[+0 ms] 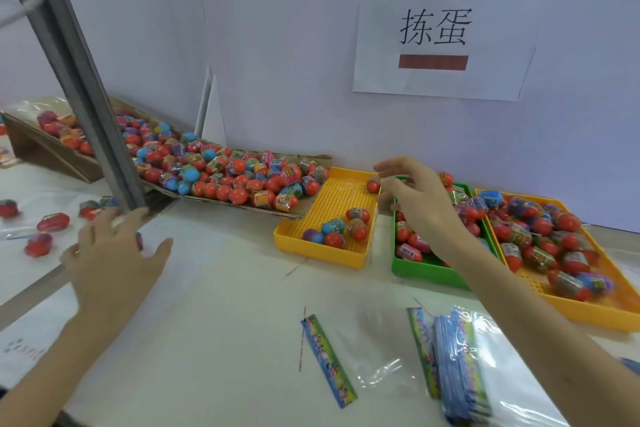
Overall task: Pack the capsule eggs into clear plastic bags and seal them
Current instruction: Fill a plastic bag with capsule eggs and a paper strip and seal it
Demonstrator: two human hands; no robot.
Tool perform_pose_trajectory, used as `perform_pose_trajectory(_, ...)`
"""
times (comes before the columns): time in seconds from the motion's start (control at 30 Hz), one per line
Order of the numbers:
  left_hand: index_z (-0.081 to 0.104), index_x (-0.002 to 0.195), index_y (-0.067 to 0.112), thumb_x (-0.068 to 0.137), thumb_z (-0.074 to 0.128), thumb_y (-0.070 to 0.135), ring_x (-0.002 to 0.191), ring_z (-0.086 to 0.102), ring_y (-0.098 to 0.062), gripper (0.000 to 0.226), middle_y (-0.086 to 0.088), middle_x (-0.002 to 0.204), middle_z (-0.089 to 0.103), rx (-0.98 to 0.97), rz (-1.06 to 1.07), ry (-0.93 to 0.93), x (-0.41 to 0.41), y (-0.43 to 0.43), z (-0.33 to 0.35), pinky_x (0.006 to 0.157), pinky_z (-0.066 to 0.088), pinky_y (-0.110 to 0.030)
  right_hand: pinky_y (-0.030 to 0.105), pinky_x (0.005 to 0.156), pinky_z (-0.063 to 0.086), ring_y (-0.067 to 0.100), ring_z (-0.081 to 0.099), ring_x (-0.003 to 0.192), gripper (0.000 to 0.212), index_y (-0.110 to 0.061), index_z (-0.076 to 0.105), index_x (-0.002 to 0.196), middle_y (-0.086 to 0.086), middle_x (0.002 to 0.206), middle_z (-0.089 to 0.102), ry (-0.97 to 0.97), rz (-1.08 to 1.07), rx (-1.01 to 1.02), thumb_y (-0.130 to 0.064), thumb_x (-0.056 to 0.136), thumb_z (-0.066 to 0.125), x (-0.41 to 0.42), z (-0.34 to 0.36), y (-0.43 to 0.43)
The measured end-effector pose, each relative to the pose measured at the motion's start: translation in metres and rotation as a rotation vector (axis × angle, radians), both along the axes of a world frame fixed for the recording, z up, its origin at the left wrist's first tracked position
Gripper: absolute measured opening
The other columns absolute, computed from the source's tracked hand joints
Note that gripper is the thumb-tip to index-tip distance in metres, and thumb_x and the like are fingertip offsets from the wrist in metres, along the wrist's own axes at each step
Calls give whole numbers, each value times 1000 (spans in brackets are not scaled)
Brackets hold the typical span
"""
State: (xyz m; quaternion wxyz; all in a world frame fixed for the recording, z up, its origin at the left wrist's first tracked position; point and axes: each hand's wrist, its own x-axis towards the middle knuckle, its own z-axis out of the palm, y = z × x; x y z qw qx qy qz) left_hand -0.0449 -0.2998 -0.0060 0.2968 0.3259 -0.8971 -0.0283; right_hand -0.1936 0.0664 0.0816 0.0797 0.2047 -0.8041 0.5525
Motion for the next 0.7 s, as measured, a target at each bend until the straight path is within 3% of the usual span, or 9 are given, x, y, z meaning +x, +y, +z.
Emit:
perform_pose_trajectory(0.07,60,134,16,91,66,49,123,47,-49,54,-24,136,54,131,119,-179,3,-16,-3,98,40,-64,33,77,56,10,70,80,18,-26,65,107,-6,109,67,-11,16,24,-12,100,55,4,-2,-5)
perform_pose_trajectory(0.17,65,123,6,95,65,33,101,54,-49,39,-29,112,61,67,31,-236,0,-15,-5,85,47,-58,28,72,52,9,70,81,19,-28,66,99,-5,113,66,-20,50,35,-13,100,55,7,-5,-10)
perform_pose_trajectory(0.33,61,123,16,98,57,37,100,52,-29,33,-10,109,62,222,-463,3,-13,49,14,87,46,-44,28,73,54,5,70,79,23,-31,68,92,-7,115,66,-16,46,53,-13,99,55,9,-10,-7)
perform_pose_trajectory(0.4,57,131,22,102,50,46,105,47,-20,38,1,114,56,158,-678,172,-20,96,34,87,42,-35,30,75,57,7,70,78,24,-29,69,91,-8,112,68,-3,14,44,-11,99,55,9,-9,-2)
perform_pose_trajectory(0.5,49,143,28,100,48,46,111,43,-15,47,4,122,54,-2,-886,258,-50,146,66,93,39,-32,17,62,52,6,69,73,28,-26,70,87,-10,94,71,-7,-39,-37,-7,98,54,9,-3,8)
perform_pose_trajectory(0.6,19,160,32,101,55,39,139,38,-20,69,1,152,45,-46,-873,-38,-89,179,85,110,36,-46,14,56,50,-1,66,65,30,-24,70,82,-17,80,71,-19,-70,-41,-3,97,54,12,3,22)
perform_pose_trajectory(0.67,-1,161,33,103,54,34,154,17,-16,80,6,167,22,-90,-839,-238,-102,192,79,121,21,-45,20,62,53,-1,65,63,29,-22,71,83,-11,87,71,-30,-71,-10,-4,97,55,15,5,36)
perform_pose_trajectory(0.7,-1,161,33,104,53,33,155,13,-14,79,8,168,17,-95,-859,-244,-101,197,74,123,17,-43,23,65,54,0,65,63,28,-23,71,83,-8,89,71,-26,-77,12,-5,97,55,16,6,45)
